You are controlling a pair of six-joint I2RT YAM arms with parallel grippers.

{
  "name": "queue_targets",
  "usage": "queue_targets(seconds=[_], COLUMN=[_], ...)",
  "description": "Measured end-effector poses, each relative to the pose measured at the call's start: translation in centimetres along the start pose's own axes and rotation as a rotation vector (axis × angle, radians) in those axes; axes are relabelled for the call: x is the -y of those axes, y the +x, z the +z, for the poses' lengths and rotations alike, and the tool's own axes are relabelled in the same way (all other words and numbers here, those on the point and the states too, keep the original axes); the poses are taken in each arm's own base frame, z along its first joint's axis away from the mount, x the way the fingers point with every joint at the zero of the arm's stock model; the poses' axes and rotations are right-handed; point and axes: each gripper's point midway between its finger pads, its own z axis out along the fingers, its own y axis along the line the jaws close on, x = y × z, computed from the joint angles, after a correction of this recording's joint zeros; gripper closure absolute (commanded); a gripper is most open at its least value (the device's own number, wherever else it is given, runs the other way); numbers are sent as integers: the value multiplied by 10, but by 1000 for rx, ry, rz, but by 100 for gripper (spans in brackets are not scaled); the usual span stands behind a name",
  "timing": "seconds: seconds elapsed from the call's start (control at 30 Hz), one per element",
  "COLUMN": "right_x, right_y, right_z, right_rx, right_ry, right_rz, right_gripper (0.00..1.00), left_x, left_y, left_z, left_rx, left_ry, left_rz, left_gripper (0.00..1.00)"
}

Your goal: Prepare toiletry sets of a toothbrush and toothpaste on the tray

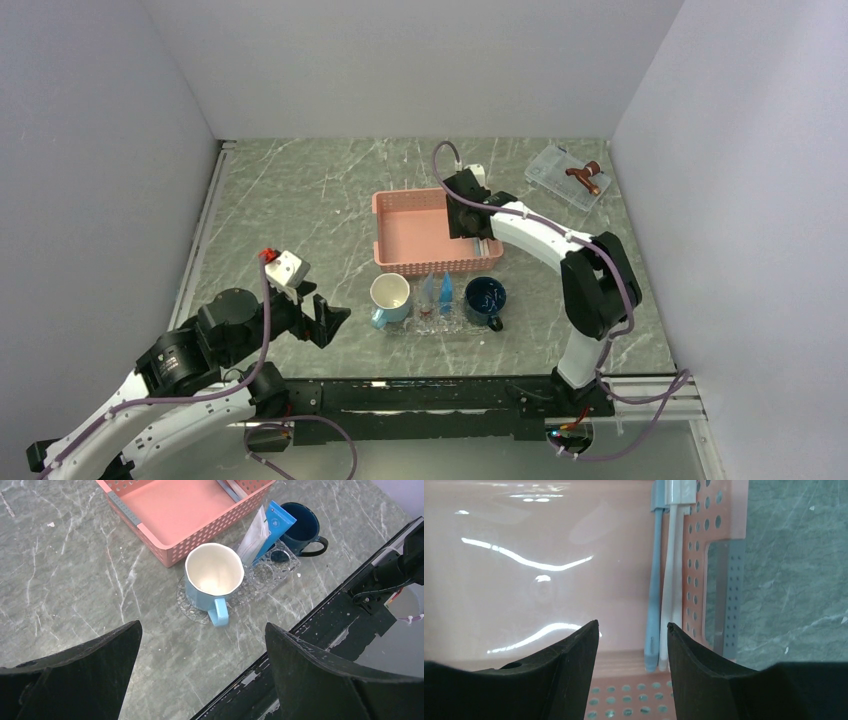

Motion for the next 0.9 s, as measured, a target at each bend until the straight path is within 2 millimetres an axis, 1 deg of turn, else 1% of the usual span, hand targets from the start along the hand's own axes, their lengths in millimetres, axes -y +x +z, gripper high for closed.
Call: queue_targets(seconds=[0.1,0.4,0.63,0.77,0.9], right_x=[2,9,20,21,18], right_y=[-2,8,12,10,14], right_z=[11,42,54,58,64], right_rx=[-7,-58,-84,-85,-98], right_ry=[24,82,104,101,92], right_rz=[-5,-21,-8,-1,-4], right_gripper=[45,46,46,55,68], left_x=[0,0,-1,-1,-1], left_y=[1,3,4,4,4], left_z=[1,4,5,5,6], left_rx=[-5,-22,-27,-29,-32], left_ry=[1,-1,-4,-4,-5], left_rz=[2,9,9,15,14], left_gripper=[1,1,1,1,1])
